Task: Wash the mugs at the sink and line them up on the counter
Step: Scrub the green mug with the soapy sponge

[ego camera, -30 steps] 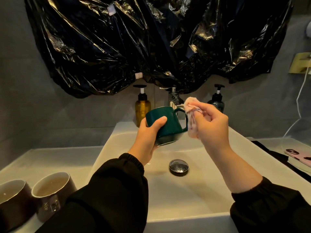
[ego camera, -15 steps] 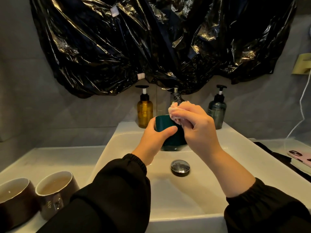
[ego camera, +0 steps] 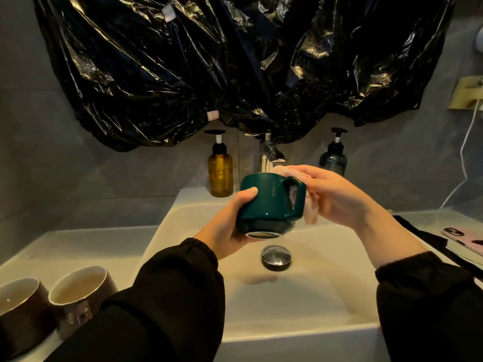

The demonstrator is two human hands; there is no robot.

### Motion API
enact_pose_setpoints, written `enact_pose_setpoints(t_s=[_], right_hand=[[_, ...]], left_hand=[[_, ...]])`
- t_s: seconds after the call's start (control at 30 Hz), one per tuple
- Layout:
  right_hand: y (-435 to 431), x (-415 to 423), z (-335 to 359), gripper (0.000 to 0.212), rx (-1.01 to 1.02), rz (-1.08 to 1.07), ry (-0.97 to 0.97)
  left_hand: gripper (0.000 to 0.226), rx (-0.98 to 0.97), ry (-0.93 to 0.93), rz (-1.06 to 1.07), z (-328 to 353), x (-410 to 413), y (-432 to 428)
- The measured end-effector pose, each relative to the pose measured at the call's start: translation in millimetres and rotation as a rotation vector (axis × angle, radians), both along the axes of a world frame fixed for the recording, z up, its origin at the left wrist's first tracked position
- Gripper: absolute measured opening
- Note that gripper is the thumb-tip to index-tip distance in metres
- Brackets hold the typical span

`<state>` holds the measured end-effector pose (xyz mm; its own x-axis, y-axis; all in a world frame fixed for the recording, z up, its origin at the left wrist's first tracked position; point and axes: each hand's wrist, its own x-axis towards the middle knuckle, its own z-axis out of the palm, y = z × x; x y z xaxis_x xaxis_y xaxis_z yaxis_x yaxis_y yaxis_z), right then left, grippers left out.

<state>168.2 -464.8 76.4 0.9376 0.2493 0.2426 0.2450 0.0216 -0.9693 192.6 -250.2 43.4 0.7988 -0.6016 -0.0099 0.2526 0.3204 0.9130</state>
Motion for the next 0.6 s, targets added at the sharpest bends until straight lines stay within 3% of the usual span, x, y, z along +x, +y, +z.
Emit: enact_pose_setpoints(t_s=[0.13,0.4,0.47,0.53,0.6], right_hand=[[1,1,-2,0.055,0.003,0.208,0.010],[12,-7,1,0.040,-0.110,0.167,0.061],[14,-5,-2,0.044,-0.092,0.113,0.115],[14,-3,-4,0.038,-0.083,0.041,0.177],[15,-2,-6,0.023,-0.140,-0.074,0.238]], left_hand=[[0.056,-0.023,0.070,-0.034,-1,-1,3],[0.097,0.068,0.172,-0.209,-12,6,8],[0.086,0.077,0.183,-0.230,-10,6,8],[0.057,0.154,0.151,-0.154,-5,8,5],[0.039,0.367,-0.076,0.028,-3,13,0]])
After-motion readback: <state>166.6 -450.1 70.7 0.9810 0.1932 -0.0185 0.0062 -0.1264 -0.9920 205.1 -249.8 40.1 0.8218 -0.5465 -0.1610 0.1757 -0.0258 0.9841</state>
